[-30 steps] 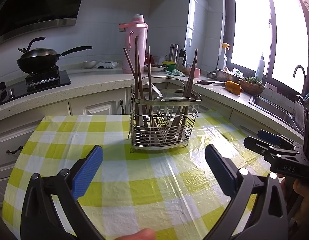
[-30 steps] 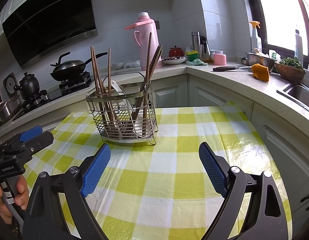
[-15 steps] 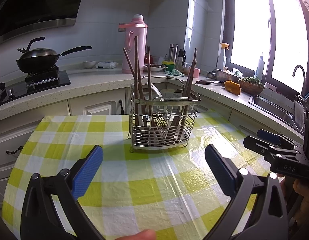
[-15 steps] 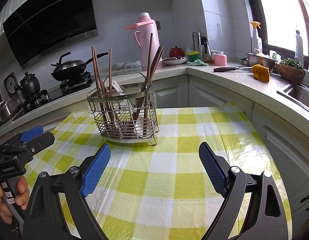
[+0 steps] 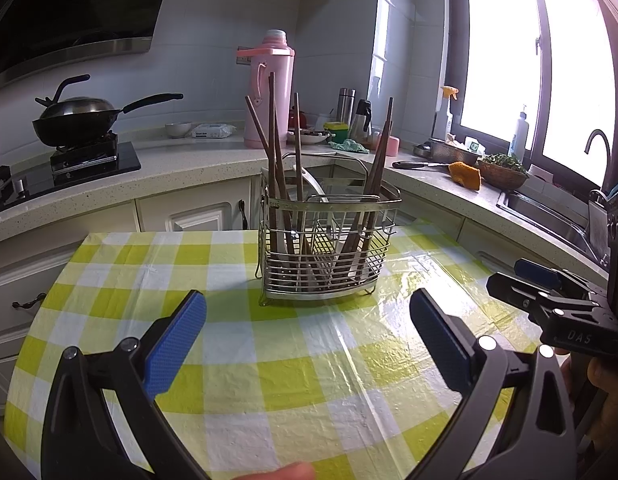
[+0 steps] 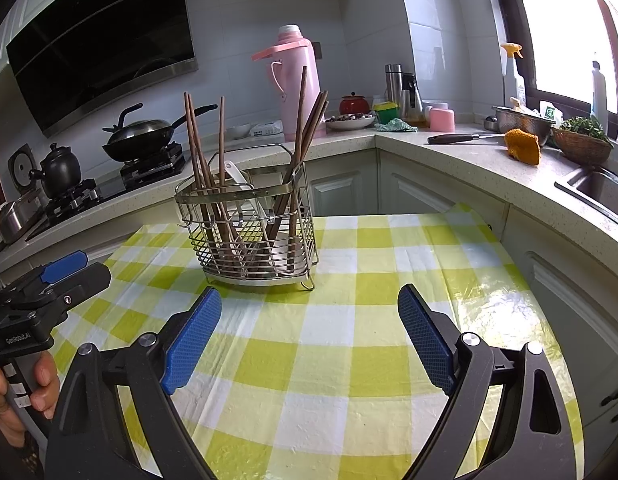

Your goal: Organize utensils

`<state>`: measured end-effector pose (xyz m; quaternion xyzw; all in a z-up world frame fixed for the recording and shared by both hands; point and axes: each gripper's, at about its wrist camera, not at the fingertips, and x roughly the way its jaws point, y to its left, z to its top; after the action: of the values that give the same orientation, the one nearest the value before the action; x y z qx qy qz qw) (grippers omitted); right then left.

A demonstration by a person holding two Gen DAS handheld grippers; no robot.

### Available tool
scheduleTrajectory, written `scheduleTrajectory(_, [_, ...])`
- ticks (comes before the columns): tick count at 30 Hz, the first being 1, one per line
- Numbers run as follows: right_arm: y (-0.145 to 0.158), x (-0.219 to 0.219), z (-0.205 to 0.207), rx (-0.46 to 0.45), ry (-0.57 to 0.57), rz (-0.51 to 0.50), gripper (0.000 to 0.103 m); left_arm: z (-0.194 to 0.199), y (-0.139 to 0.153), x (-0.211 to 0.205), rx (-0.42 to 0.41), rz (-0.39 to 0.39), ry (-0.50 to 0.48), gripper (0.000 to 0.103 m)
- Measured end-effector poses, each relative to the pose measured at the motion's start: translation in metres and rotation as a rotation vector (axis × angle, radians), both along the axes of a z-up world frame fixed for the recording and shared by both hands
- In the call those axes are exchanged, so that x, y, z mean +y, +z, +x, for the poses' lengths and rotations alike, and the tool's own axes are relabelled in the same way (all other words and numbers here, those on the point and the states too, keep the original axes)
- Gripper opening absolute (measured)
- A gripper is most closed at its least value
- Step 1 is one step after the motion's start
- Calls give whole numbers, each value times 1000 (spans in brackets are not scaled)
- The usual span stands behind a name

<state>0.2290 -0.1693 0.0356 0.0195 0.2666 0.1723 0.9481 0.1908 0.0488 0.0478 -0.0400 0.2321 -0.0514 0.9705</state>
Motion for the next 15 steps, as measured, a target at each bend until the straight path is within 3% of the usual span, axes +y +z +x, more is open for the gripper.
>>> scheduleTrajectory(15, [-1, 2, 0, 6, 2, 0, 84, -2, 3, 3, -34, 0, -5, 98])
